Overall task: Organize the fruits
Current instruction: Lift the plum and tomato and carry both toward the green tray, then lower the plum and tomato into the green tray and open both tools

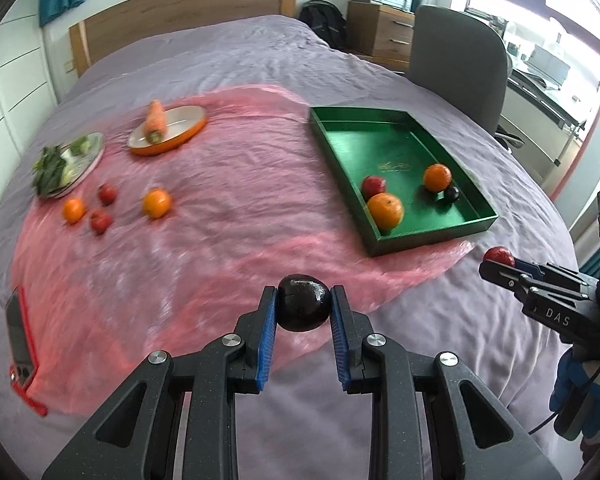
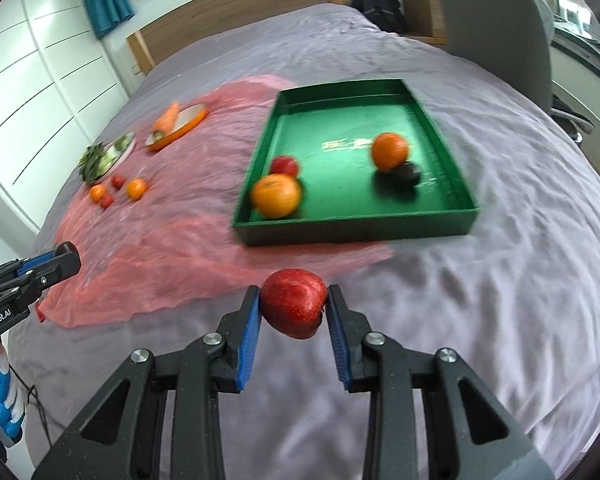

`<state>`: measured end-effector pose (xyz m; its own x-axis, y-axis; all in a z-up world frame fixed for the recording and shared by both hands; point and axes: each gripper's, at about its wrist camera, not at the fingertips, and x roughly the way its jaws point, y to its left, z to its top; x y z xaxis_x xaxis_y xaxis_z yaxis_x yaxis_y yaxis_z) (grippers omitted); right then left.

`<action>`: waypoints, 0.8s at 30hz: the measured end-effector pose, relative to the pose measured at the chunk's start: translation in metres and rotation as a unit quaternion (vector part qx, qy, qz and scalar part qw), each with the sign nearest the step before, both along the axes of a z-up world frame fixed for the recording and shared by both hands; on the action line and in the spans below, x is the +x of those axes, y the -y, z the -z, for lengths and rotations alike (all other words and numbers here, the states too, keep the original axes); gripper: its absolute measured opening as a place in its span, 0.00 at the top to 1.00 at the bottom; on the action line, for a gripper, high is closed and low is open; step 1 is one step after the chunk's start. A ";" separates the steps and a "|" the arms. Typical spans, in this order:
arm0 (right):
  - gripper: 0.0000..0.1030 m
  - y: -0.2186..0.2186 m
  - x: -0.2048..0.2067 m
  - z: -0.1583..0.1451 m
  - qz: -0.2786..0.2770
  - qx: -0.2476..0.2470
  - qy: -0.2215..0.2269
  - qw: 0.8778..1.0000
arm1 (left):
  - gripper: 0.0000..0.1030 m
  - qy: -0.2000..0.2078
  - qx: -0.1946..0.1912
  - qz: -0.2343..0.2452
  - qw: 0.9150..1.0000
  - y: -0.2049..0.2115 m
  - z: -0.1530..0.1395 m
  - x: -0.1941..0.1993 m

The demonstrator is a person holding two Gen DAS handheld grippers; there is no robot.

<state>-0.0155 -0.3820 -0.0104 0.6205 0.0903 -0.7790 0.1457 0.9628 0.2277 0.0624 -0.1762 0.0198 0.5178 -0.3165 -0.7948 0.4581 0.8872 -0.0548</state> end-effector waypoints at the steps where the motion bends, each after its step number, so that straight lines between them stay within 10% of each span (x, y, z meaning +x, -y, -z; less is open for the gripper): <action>1: 0.58 0.007 0.002 -0.001 0.004 -0.001 0.001 1.000 | 0.79 -0.001 0.000 0.004 1.000 0.007 0.000 0.005; 24: 0.58 0.095 0.182 0.000 0.008 -0.037 0.031 0.999 | 0.79 -0.009 -0.002 0.054 0.999 0.141 0.025 0.149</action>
